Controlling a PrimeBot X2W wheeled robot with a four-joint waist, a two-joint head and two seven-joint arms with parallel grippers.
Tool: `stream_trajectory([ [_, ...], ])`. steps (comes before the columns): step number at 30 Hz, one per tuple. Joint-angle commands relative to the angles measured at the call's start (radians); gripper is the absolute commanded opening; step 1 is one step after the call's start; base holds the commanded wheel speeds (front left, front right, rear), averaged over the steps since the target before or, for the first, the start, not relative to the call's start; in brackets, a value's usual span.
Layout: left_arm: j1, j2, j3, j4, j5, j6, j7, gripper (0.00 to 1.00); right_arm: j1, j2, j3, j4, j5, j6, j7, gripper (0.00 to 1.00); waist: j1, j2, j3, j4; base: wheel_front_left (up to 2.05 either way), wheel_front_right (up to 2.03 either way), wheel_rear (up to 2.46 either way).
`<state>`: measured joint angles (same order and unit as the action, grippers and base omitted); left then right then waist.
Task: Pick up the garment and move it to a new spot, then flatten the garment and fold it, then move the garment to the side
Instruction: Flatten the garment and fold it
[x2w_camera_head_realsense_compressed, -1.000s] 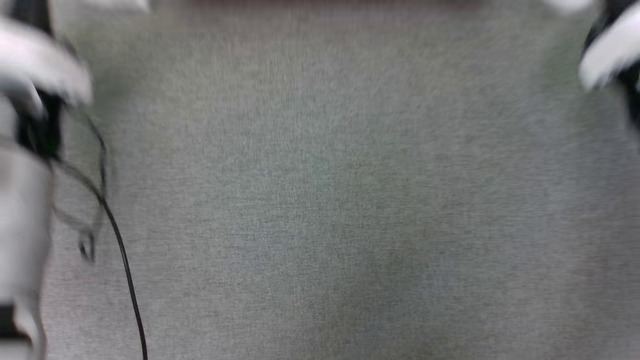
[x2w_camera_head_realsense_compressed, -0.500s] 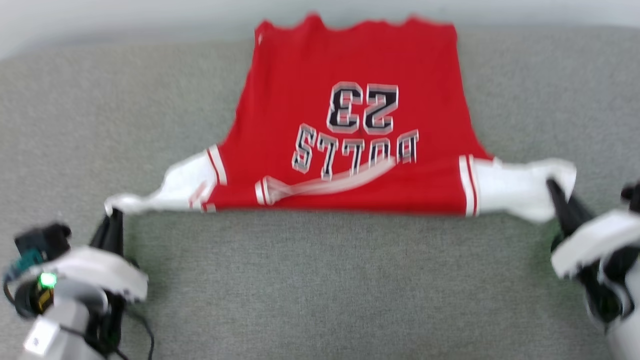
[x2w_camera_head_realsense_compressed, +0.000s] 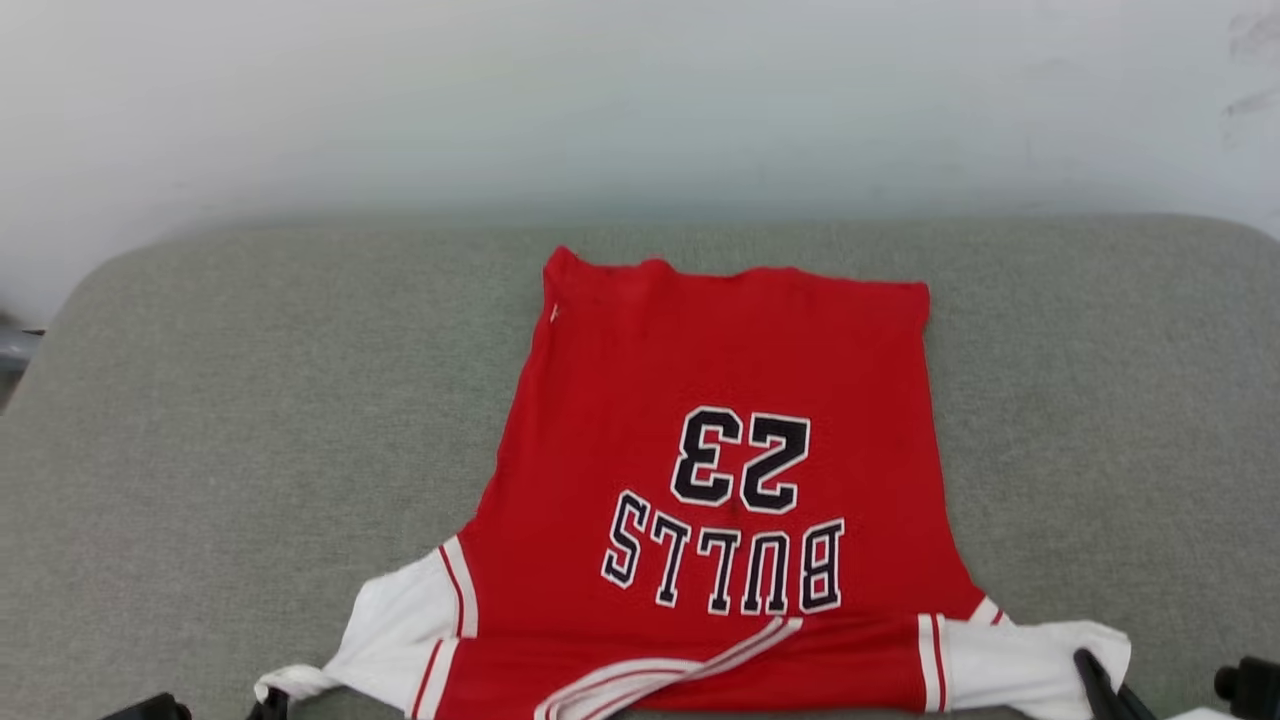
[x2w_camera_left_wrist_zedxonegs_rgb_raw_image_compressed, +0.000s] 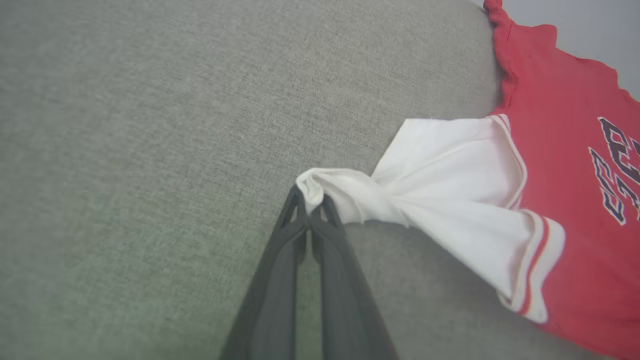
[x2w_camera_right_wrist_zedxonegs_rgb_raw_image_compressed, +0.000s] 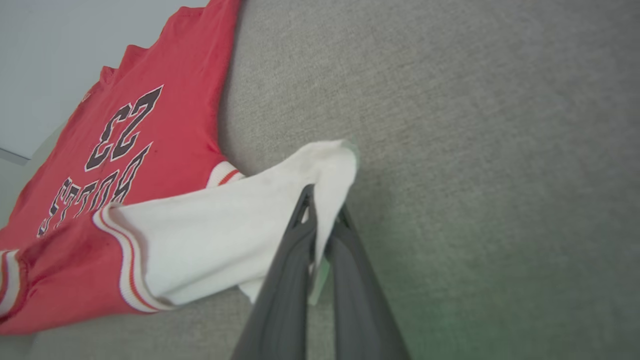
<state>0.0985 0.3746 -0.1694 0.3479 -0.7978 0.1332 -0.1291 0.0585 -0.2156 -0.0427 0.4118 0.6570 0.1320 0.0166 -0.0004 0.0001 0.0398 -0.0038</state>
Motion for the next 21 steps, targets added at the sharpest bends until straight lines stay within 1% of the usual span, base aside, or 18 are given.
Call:
stream_trajectory([
  [1, 0.016, 0.006, 0.002, -0.006, -0.005, 0.011, 0.003, 0.00, 0.023, 0.004, -0.020, -0.012, -0.012, -0.002, 0.004, 0.00, 0.0004, -0.0001, -0.018, 0.012, 0.00, 0.00, 0.00],
  [3, 0.034, 0.001, -0.004, -0.020, -0.003, 0.021, 0.010, 0.00, 0.054, 0.029, -0.038, -0.028, -0.046, -0.002, 0.019, 0.00, 0.0004, -0.0001, -0.026, 0.018, 0.00, 0.00, 0.00],
  [4, 0.041, -0.002, -0.011, -0.025, 0.001, 0.022, 0.012, 0.00, 0.065, 0.046, -0.040, -0.036, -0.048, -0.002, 0.032, 0.19, 0.0004, -0.0001, -0.030, 0.022, 0.00, 0.00, 0.00],
  [5, 0.044, -0.006, -0.018, -0.030, 0.006, 0.026, 0.015, 0.00, 0.071, 0.063, -0.044, -0.048, -0.046, -0.002, 0.042, 0.48, 0.0004, -0.0001, -0.032, 0.025, 0.00, 0.00, 0.00],
  [6, 0.041, -0.011, -0.027, -0.034, 0.010, 0.029, 0.021, 0.00, 0.078, 0.065, -0.046, -0.061, -0.058, -0.002, 0.049, 0.87, 0.0004, -0.0001, -0.034, 0.032, 0.00, 0.00, 0.00],
  [7, 0.038, -0.011, -0.035, -0.033, 0.014, 0.033, 0.031, 0.00, 0.082, 0.077, -0.043, -0.073, -0.048, -0.002, 0.064, 1.00, 0.0004, -0.0001, -0.033, 0.036, 0.00, 0.00, 0.00],
  [8, 0.030, -0.011, -0.046, -0.038, 0.023, 0.033, 0.038, 0.00, 0.086, 0.088, -0.038, -0.087, -0.033, -0.002, 0.073, 1.00, 0.0004, -0.0001, -0.033, 0.042, 0.00, 0.00, 0.00],
  [11, 0.006, -0.017, -0.076, -0.050, 0.040, 0.030, 0.054, 0.00, 0.074, 0.080, -0.035, -0.132, -0.028, -0.002, 0.081, 1.00, 0.0004, -0.0001, -0.024, 0.057, 0.00, 0.00, 0.00],
  [15, -0.028, -0.023, -0.097, -0.075, 0.057, 0.020, 0.043, 0.00, -0.023, 0.038, -0.049, -0.156, -0.054, -0.002, 0.078, 1.00, 0.0004, -0.0001, 0.004, 0.070, 0.00, 0.00, 0.00],
  [18, -0.057, -0.034, -0.107, -0.097, 0.067, 0.018, 0.028, 0.00, -0.128, 0.005, -0.068, -0.119, -0.079, -0.002, 0.093, 1.00, 0.0004, -0.0001, 0.036, 0.081, 0.00, 0.00, 0.00],
  [21, -0.098, -0.049, -0.122, -0.118, 0.083, 0.008, 0.012, 0.00, -0.261, -0.028, -0.087, -0.052, -0.083, -0.002, 0.145, 1.00, 0.0004, -0.0001, 0.070, 0.109, 0.00, 0.00, 0.00],
])
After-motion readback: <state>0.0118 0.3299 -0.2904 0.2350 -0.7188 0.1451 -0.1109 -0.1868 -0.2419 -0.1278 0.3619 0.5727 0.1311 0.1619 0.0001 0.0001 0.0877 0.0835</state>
